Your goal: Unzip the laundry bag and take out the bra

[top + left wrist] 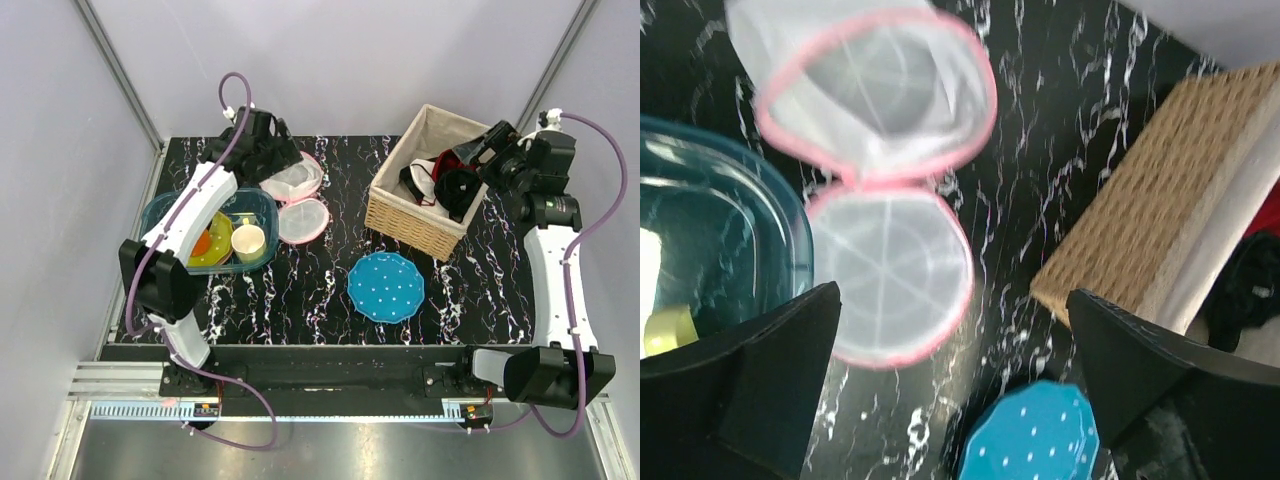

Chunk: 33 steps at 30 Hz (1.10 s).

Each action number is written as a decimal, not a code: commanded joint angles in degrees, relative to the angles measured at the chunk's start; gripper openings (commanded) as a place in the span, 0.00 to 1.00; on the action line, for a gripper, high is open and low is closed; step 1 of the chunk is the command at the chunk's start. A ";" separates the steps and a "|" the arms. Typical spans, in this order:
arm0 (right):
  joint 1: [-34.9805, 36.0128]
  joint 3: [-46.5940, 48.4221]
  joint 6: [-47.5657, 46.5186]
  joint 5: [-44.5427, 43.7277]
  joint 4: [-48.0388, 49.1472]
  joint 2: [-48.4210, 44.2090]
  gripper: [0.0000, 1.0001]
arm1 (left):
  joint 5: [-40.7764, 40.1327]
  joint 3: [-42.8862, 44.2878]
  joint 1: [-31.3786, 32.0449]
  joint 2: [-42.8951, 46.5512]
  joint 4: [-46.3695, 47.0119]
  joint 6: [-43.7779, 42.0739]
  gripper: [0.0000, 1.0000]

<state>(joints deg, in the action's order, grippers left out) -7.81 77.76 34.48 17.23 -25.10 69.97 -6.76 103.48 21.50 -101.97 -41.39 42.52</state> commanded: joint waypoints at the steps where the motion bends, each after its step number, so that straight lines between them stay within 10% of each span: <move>1: 2.00 -3.22 -0.11 2.02 -0.12 0.33 0.91 | 5.89 -6.60 2.58 11.66 2.88 -0.25 0.99; 18: 39.62 -21.15 0.67 -18.90 -10.40 -5.99 1.00 | 11.77 -55.74 4.87 63.27 2.54 0.37 0.99; 33: 41.83 -28.80 2.61 -23.74 -10.58 -6.52 1.00 | 13.53 -65.16 4.87 67.35 2.80 2.48 0.99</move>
<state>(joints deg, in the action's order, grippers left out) 33.71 49.08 36.25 -4.86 -37.56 62.92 5.67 38.20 26.48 -34.26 -41.06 44.93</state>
